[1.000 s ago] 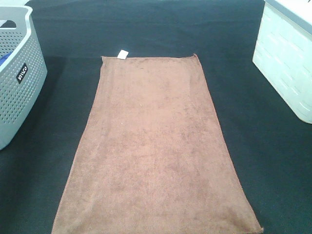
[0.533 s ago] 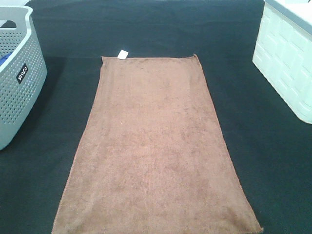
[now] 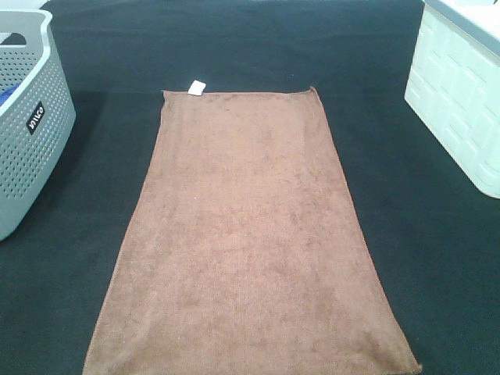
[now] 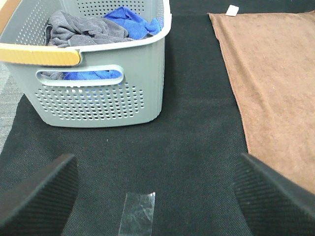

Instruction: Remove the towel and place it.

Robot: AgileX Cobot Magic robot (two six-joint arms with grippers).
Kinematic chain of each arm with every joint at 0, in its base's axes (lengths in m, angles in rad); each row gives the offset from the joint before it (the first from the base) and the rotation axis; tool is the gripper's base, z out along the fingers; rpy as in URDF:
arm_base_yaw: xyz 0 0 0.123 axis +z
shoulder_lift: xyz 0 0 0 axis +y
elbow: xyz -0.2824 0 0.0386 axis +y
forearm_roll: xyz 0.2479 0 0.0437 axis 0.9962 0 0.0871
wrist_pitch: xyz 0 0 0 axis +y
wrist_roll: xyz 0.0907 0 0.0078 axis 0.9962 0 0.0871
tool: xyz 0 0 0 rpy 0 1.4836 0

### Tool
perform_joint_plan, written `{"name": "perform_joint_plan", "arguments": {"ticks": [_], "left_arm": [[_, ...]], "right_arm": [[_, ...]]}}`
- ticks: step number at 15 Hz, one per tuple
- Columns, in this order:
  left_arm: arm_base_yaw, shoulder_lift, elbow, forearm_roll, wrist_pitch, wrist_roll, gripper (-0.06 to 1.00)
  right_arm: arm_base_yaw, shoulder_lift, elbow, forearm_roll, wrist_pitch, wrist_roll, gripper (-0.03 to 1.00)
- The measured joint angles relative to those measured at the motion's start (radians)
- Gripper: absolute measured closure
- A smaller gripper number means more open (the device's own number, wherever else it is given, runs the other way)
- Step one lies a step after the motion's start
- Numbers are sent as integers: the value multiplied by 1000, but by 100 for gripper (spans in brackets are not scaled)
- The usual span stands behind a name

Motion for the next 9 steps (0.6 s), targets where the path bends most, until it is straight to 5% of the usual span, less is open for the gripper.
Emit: {"name": "perform_joint_plan", "arguments": {"ticks": [3, 9], "left_arm": [[1, -13, 50, 10, -40, 11, 13], [1, -13, 60, 16, -47, 12, 13]], "right_arm": [[0, -1, 56, -3, -135, -53, 31], [0, -1, 74, 0, -160, -69, 31]]}}
